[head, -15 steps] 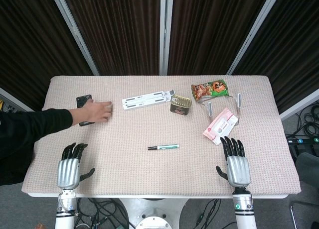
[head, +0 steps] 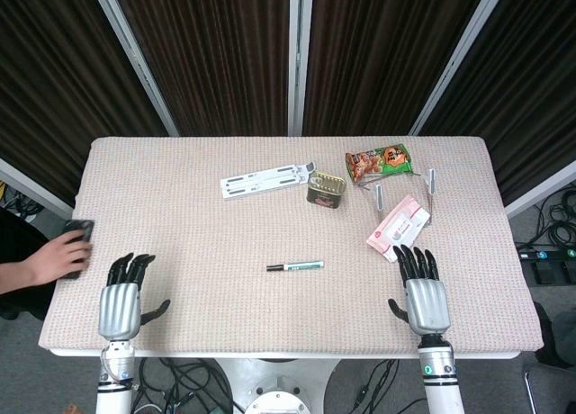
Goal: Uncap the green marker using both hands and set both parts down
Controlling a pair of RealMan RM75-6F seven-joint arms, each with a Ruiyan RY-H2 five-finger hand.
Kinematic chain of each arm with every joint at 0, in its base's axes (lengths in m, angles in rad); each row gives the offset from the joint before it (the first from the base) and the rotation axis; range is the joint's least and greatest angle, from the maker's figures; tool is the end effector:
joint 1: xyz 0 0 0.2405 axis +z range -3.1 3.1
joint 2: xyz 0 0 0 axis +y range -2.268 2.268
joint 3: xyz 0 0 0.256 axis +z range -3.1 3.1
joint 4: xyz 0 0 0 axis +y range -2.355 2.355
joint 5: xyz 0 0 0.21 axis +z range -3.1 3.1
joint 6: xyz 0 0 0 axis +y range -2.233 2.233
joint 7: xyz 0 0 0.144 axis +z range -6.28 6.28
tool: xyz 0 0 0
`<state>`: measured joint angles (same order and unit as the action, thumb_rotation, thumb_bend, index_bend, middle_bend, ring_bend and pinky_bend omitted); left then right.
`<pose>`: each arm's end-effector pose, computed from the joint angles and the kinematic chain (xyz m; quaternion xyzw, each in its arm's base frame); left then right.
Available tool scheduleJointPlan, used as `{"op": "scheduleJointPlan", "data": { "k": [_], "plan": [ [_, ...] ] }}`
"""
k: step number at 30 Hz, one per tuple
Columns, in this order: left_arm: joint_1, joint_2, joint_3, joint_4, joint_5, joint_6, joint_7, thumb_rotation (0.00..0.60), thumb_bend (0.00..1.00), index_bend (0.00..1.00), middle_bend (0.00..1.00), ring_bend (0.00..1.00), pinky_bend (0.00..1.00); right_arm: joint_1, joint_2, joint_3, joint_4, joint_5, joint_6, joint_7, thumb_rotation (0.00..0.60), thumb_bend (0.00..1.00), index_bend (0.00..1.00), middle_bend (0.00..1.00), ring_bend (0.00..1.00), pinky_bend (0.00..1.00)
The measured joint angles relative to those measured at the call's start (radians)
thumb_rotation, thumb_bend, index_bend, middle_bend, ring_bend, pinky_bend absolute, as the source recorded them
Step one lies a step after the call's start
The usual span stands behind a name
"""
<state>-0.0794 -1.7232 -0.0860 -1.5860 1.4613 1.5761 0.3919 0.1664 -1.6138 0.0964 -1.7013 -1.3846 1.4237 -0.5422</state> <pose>-0.2221 0.1788 0.0056 -0.5216 -0.4385 -0.4466 0.5799 -0.2123 -0.1996 0.0118 0.6047 -0.4186 0.3891 0.5548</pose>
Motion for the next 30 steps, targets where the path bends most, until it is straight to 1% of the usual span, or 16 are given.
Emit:
{"op": "scheduleJointPlan", "data": {
  "k": [2, 3, 5, 6, 8, 9, 10, 12, 14, 15, 18, 22, 26, 30],
  "plan": [
    [-0.006, 0.011, -0.006, -0.012, -0.005, -0.011, -0.003, 0.600, 0.00, 0.20, 0.20, 0.11, 0.13, 0.019, 0.008, 0.012, -0.024, 0.016, -0.025, -0.035, 0.600, 0.08, 0.02, 0.12, 0.01, 0.01],
    [-0.009, 0.012, -0.008, -0.013, -0.006, -0.014, -0.004, 0.600, 0.00, 0.20, 0.20, 0.11, 0.13, 0.035, 0.012, 0.022, -0.039, 0.024, -0.041, -0.059, 0.600, 0.08, 0.05, 0.15, 0.03, 0.04],
    [-0.015, 0.013, -0.011, -0.015, -0.007, -0.020, -0.010, 0.600, 0.00, 0.20, 0.20, 0.11, 0.13, 0.062, 0.014, 0.041, -0.057, 0.036, -0.065, -0.099, 0.600, 0.08, 0.10, 0.20, 0.10, 0.15],
    [-0.016, 0.012, -0.011, -0.015, -0.006, -0.022, -0.012, 0.600, 0.00, 0.20, 0.20, 0.11, 0.13, 0.089, 0.012, 0.058, -0.070, 0.047, -0.087, -0.135, 0.600, 0.08, 0.13, 0.24, 0.15, 0.23],
    [-0.017, 0.012, -0.006, -0.015, -0.005, -0.024, -0.011, 0.600, 0.00, 0.20, 0.20, 0.11, 0.13, 0.121, 0.006, 0.077, -0.079, 0.061, -0.113, -0.173, 0.600, 0.10, 0.20, 0.32, 0.24, 0.35],
    [-0.017, 0.013, -0.003, -0.015, -0.005, -0.025, -0.010, 0.600, 0.00, 0.20, 0.20, 0.11, 0.13, 0.143, -0.001, 0.090, -0.081, 0.073, -0.132, -0.195, 0.600, 0.11, 0.24, 0.35, 0.27, 0.39],
    [-0.017, 0.014, -0.002, -0.017, -0.006, -0.026, -0.010, 0.600, 0.00, 0.20, 0.20, 0.11, 0.13, 0.182, -0.015, 0.111, -0.081, 0.100, -0.165, -0.234, 0.600, 0.11, 0.27, 0.36, 0.29, 0.42],
    [-0.015, 0.018, -0.001, -0.025, -0.008, -0.026, -0.012, 0.600, 0.00, 0.20, 0.20, 0.11, 0.13, 0.227, -0.037, 0.135, -0.075, 0.146, -0.204, -0.282, 0.600, 0.13, 0.33, 0.39, 0.34, 0.46],
    [-0.013, 0.026, -0.001, -0.038, -0.009, -0.023, -0.012, 0.600, 0.00, 0.20, 0.20, 0.11, 0.13, 0.273, -0.062, 0.158, -0.065, 0.199, -0.236, -0.332, 0.600, 0.14, 0.36, 0.42, 0.40, 0.51],
    [-0.012, 0.030, -0.001, -0.044, -0.009, -0.021, -0.012, 0.600, 0.00, 0.20, 0.20, 0.11, 0.13, 0.303, -0.079, 0.173, -0.056, 0.237, -0.255, -0.366, 0.600, 0.14, 0.37, 0.43, 0.44, 0.55],
    [-0.010, 0.045, -0.001, -0.065, -0.009, -0.019, -0.011, 0.600, 0.00, 0.20, 0.20, 0.11, 0.13, 0.376, -0.120, 0.202, -0.027, 0.335, -0.290, -0.453, 0.600, 0.14, 0.37, 0.41, 0.50, 0.65],
    [-0.012, 0.051, 0.000, -0.075, -0.016, -0.026, -0.013, 0.600, 0.00, 0.20, 0.20, 0.11, 0.13, 0.482, -0.186, 0.222, 0.039, 0.456, -0.318, -0.560, 0.600, 0.15, 0.37, 0.40, 0.54, 0.70],
    [-0.018, 0.044, -0.002, -0.071, -0.024, -0.039, -0.017, 0.600, 0.00, 0.20, 0.20, 0.11, 0.13, 0.541, -0.237, 0.218, 0.093, 0.517, -0.318, -0.607, 0.600, 0.15, 0.41, 0.40, 0.61, 0.77],
    [-0.025, 0.042, -0.006, -0.068, -0.035, -0.050, -0.018, 0.600, 0.00, 0.20, 0.20, 0.11, 0.13, 0.577, -0.265, 0.201, 0.122, 0.560, -0.292, -0.642, 0.600, 0.15, 0.44, 0.42, 0.63, 0.79]
  ]
}}
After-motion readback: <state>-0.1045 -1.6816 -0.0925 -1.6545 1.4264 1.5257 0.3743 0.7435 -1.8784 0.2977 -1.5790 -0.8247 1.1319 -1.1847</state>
